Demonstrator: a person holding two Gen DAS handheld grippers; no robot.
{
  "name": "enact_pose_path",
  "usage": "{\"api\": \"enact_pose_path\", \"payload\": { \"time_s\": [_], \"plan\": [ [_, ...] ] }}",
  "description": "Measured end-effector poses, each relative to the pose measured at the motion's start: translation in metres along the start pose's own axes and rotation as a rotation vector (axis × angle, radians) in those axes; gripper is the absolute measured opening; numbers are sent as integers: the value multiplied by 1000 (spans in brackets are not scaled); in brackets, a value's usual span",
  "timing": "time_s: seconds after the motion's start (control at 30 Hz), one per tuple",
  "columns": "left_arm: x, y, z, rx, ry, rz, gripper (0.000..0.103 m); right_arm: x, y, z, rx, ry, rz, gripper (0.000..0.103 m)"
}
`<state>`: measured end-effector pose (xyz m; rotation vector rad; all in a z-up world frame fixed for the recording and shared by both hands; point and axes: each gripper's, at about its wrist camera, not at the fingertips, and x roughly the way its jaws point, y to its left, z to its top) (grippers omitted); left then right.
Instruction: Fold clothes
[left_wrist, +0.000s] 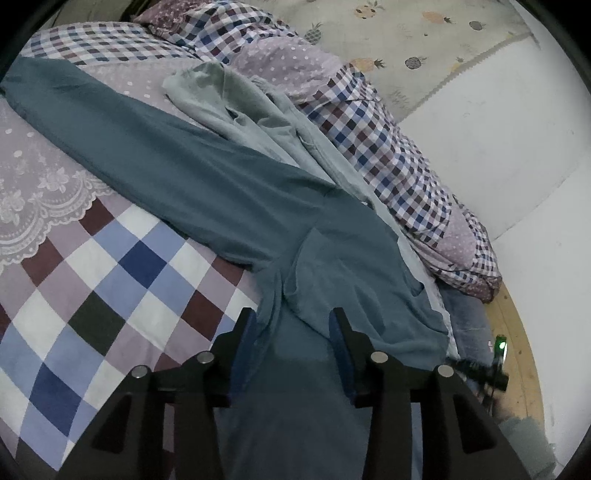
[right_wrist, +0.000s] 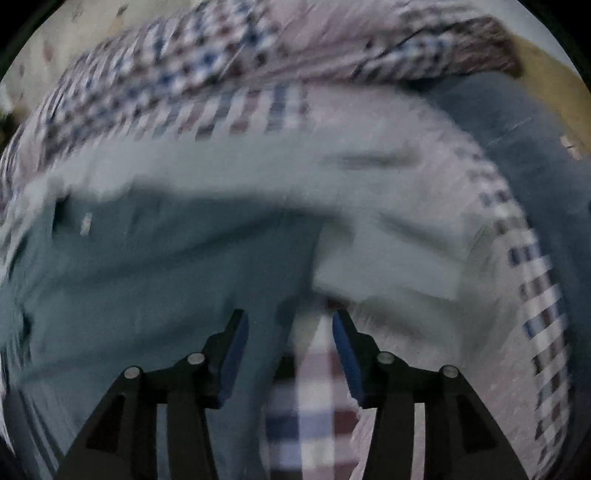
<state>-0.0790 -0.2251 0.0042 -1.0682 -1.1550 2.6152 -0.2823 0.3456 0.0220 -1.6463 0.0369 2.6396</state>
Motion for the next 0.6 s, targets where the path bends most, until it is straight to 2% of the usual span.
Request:
{"api": "enact_pose_path", "payload": {
  "time_s": [0.17,0.27,0.4,0.43,0.47,0.5,0.6],
  "plan": [
    [-3,2,2,-18,-4,-11,44,-27,13,-58,-45,-11,41,51],
    [-6,0,2,-12,-7,-20,44,-49,32,-96,-134,-28,14,51],
    [-9,1,3,-12,-11,-20,44,-52,62,-121,-275,-40,-60,49],
    [-10,1,3,-12,-12,-19,44,-48,66,-123,-293,-35,-88,42],
    [-11,1,3,-12,-13,-19,44,-42,65,-123,-293,-25,-117,10],
    [-12,1,3,-11,-14,-19,44,-38,61,-124,-279,-16,-153,0],
    [-16,4,4,-19,-24,-8,44,-41,33,-128,-166,-24,-214,0]
  ]
}}
